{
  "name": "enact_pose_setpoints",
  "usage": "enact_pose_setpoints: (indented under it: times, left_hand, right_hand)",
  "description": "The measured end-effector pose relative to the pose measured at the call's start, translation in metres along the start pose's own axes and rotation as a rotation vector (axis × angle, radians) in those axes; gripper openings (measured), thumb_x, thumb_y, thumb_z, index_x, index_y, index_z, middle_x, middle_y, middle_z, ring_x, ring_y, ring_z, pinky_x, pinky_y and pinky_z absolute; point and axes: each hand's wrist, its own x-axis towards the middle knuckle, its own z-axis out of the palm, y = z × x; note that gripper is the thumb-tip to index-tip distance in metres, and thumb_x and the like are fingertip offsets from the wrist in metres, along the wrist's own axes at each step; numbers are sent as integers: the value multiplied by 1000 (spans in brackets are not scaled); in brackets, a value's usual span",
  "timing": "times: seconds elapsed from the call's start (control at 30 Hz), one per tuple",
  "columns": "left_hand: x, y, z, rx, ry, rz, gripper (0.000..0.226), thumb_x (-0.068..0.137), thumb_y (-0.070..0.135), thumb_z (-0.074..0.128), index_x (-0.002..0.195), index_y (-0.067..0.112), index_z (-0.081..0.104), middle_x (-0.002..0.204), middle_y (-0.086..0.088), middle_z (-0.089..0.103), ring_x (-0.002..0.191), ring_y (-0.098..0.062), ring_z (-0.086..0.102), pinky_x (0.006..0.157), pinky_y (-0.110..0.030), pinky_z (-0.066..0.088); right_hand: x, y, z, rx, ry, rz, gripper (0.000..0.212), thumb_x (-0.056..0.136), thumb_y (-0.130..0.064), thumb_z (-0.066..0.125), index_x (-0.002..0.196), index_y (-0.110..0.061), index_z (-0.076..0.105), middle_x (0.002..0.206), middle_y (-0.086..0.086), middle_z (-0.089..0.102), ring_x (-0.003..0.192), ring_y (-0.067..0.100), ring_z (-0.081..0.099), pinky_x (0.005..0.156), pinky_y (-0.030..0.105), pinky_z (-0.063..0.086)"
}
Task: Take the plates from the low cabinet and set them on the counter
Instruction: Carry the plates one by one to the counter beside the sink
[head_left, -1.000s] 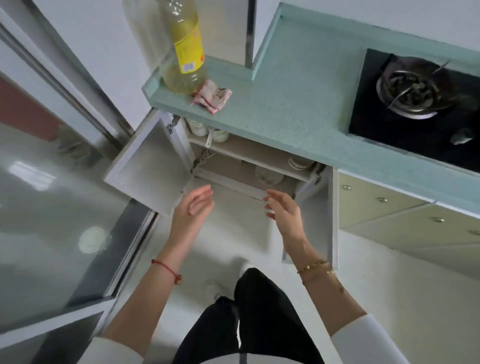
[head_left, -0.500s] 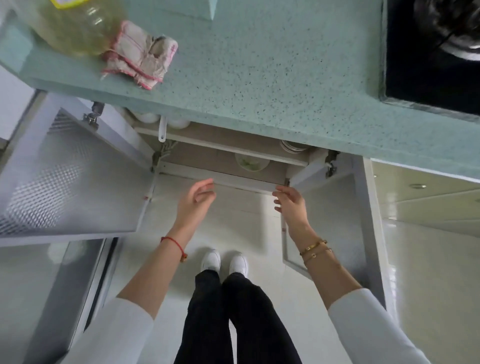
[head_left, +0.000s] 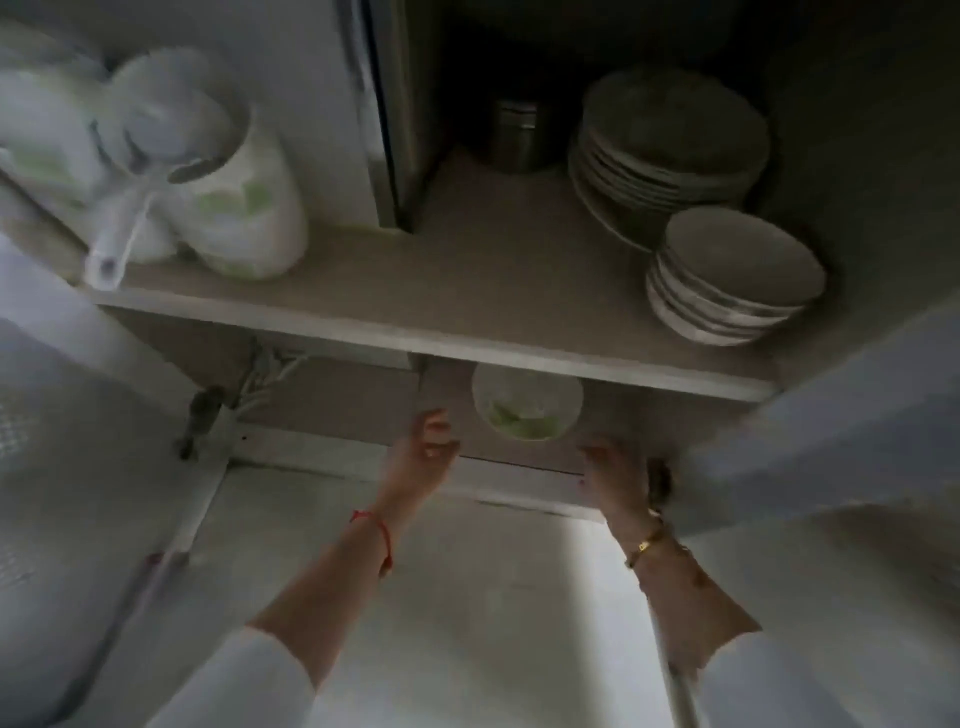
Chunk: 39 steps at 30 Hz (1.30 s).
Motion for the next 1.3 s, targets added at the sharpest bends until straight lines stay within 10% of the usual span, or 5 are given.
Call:
enact_pose_setpoints:
  times: [0.27, 0.53, 0.97, 1.3]
  left_hand:
    - [126, -53, 55, 37, 28, 105, 68, 88, 14, 72, 147, 7, 38, 139, -15, 55, 103, -22, 59, 93, -33, 51]
    - [180, -53, 76, 338, -19, 169, 65, 92, 19, 66, 147, 0, 40, 154, -19, 43, 144, -31, 38, 116, -35, 34]
    - [203, -64, 81, 288, 15, 305, 59, 71, -2, 75, 128, 13, 65, 120, -12, 72, 115, -28, 64, 83, -26, 48]
    - [151, -87, 45, 78, 85, 265, 51, 55, 1, 69, 105, 8, 70, 93, -14, 71, 96, -37, 69, 74, -40, 55]
  right_hand:
    - [113, 49, 38, -355, 80, -228, 32, 99, -10, 48, 121, 10, 58, 130, 26, 59, 122, 37, 54, 101, 36, 39]
    - [173, 60, 49, -270, 158, -200, 36, 95, -17, 55, 124, 5, 59, 125, 24, 63, 116, 37, 59, 90, 33, 45]
    - [198, 65, 61, -325, 160, -223, 48, 83, -9, 64, 130, -1, 55, 134, 20, 57, 120, 35, 58, 100, 39, 47]
    - [146, 73, 82, 80, 220, -251, 24, 80, 7, 58, 103, -2, 54, 92, 11, 64, 86, 24, 56, 62, 24, 41]
